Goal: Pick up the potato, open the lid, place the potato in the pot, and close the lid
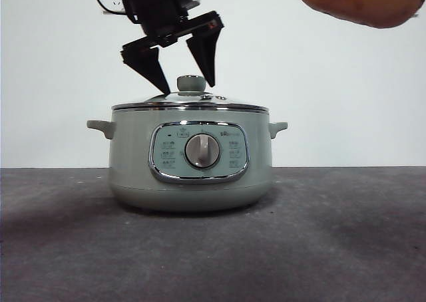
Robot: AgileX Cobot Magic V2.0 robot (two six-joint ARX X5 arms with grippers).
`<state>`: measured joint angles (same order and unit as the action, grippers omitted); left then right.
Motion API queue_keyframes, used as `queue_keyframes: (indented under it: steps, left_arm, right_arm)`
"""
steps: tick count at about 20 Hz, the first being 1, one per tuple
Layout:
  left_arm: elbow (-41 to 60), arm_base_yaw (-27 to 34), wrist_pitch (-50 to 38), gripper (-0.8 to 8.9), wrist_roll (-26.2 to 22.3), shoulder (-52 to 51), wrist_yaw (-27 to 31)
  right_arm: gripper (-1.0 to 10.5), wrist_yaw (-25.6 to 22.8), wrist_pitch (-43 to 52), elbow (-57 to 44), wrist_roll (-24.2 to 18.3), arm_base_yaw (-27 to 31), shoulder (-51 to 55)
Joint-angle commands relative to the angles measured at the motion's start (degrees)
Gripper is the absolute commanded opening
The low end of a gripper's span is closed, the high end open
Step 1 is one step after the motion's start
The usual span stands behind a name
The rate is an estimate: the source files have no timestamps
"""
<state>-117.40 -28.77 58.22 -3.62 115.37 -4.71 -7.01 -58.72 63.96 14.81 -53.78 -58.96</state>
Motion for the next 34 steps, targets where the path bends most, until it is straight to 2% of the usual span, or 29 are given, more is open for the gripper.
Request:
queue_keyframes:
  steps: [1, 5, 7, 8, 10, 12, 17, 21, 24, 28, 31, 34]
  left_arm:
    - [0.0, -0.83, -1.14, 4.5, -0.7, 0.81, 0.94]
    - [0.0, -1.2, -0.98, 3.67, -0.7, 0.92, 3.3]
    - [0.0, -1.16, -0.57, 1.77, -0.7, 0.92, 3.23]
    - [0.0, -1.16, -0.33, 1.34, -0.7, 0.96, 3.21]
    - [0.02, -1.11, -0.5, 1.15, -0.7, 1.29, 3.23]
    - [0.02, -1.11, -0.61, 0.0, -0.7, 1.92, 3.19]
    - [-0.26, -0.96, -2.64, -0.1, -1.11, 2.16, 3.23]
    - [-4.2, 0.44, -1.2, -0.1, -1.2, 2.05, 3.21]
    - [-10.88, 1.6, 1.53, -0.09, -1.16, 1.75, 3.23]
    - [-22.34, 3.76, 6.32, -0.09, -1.16, 1.75, 3.52]
    - [-29.33, 6.38, 9.18, -0.09, -1.42, 1.75, 6.38]
    - [-34.21, 10.29, 12.63, -0.09, -1.95, 1.75, 6.49]
  right_arm:
    - [-0.1, 0.13, 0.44, 0.17, 0.63, -0.2, -0.02]
    - [-0.1, 0.13, 0.37, 0.17, 0.66, -0.2, -0.02]
    - [-0.1, 0.13, 0.39, 0.15, 0.66, -0.2, -0.02]
    - [-0.1, 0.13, 0.39, 0.15, 0.68, -0.2, -0.02]
    - [-0.1, 0.13, 0.39, 0.17, 0.7, -0.2, -0.02]
    - [-0.1, 0.13, 0.33, 0.15, 1.14, -0.2, -0.02]
    - [-0.1, -0.61, 0.57, 0.15, 1.68, -0.2, -0.02]
    - [-0.1, -5.38, 2.38, 0.17, 3.87, -0.15, -0.02]
    - [-0.1, -8.39, 6.4, 0.35, 6.25, 0.33, -0.15]
    - [-0.1, -5.27, 8.15, 6.01, 6.8, 5.18, -4.92]
    - [-0.1, -0.15, 8.2, 15.3, 3.26, 9.51, -13.11]
    - [-0.1, 5.31, 7.78, 26.84, 0.39, 12.68, -24.92]
